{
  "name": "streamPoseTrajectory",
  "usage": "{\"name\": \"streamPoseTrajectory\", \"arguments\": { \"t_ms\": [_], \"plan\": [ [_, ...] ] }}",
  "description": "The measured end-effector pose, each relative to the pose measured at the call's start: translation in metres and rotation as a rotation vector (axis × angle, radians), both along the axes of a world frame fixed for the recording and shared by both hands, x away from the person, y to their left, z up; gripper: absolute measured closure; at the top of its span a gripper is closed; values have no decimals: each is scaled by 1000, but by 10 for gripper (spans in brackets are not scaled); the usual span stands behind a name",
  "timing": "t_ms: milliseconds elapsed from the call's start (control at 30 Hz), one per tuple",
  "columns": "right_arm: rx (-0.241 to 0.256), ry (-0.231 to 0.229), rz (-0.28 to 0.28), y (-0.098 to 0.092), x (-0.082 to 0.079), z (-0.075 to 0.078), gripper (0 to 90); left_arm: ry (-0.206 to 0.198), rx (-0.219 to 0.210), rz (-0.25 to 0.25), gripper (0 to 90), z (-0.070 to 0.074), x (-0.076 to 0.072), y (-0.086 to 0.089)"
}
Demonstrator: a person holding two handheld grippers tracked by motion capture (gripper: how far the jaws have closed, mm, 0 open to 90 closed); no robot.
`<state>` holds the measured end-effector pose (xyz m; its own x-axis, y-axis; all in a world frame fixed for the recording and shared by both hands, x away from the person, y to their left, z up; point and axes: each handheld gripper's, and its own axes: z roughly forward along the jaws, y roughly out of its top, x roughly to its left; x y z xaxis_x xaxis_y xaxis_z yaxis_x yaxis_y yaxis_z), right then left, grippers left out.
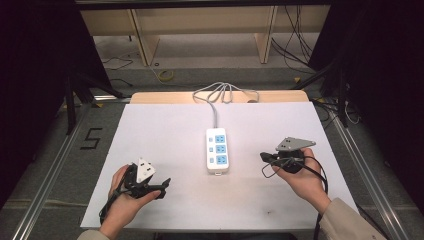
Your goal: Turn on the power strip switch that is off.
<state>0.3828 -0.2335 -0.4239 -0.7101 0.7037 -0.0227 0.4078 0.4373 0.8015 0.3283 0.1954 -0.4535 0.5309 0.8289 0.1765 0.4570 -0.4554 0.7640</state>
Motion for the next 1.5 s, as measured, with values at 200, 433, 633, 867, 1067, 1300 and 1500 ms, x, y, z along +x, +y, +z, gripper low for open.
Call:
{"name": "streamPoseTrajectory", "arguments": {
  "t_ms": [200,433,633,867,1067,1300,1500],
  "plan": [
    [0,0,8,5,3,1,900,-1,1,0,169,0,0,0],
    [6,6,9,11,7,2,900,-1,1,0,169,0,0,0],
    [2,13,16,15,10,2,900,0,-1,-3,169,0,0,-1],
    [3,17,21,20,14,2,900,1,0,-4,169,-1,0,-1],
    [-2,19,31,26,17,1,900,0,0,-4,169,0,0,-1],
    [-2,21,36,31,20,1,900,0,2,-5,169,-1,0,-1],
    [-4,23,41,35,23,0,900,-1,3,-6,169,0,0,-1]
  ]
}}
